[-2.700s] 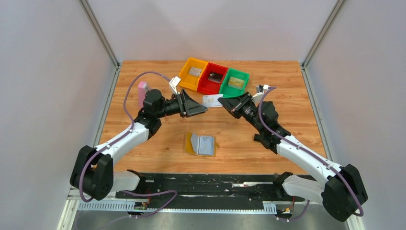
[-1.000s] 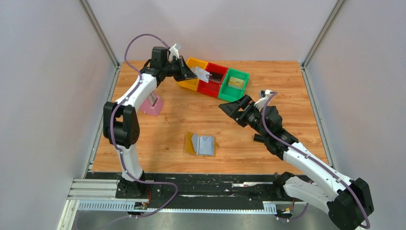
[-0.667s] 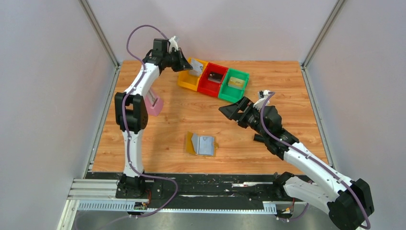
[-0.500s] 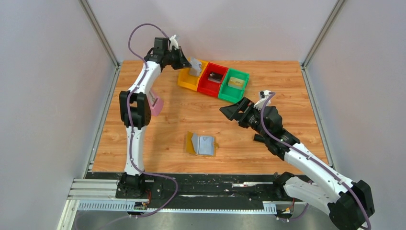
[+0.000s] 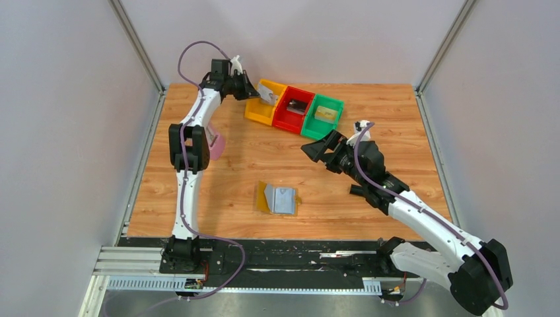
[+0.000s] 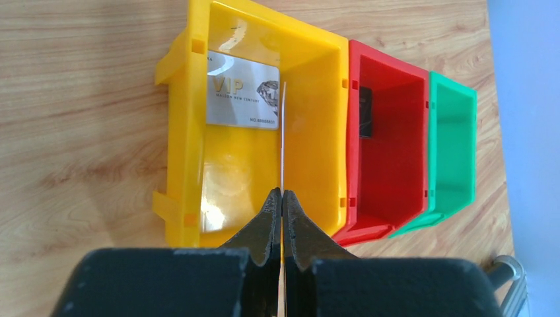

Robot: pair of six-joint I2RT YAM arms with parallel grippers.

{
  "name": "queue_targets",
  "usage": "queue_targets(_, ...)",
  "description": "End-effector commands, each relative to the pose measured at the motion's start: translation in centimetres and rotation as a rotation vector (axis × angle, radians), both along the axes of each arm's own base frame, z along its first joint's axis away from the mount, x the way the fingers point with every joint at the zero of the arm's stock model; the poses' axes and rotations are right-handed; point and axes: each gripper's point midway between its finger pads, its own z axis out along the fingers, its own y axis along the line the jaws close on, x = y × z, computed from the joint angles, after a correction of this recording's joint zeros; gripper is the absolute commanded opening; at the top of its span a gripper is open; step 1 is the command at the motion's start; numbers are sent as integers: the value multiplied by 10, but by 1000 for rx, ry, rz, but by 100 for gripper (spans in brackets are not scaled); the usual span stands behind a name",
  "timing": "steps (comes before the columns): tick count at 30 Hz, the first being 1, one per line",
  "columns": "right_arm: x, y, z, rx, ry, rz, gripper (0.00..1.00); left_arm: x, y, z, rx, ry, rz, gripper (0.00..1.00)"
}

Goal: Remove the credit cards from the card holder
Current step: Place the credit card in the storage box.

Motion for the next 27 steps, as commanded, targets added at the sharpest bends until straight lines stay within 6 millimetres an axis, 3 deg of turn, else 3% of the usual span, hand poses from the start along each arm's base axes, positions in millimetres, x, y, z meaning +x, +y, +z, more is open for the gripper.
queue_targets(1,9,5,22,18,-45,-5,100,17,-9,15,-43,-100,-29,0)
queue_targets(15,17,8,22,9,-40,-12,99,37,-17,5,-128,-143,-1,8)
queue_targets(27,15,6,37,27,-71,-19,99,45,-18,-2,-121,-162,24,19)
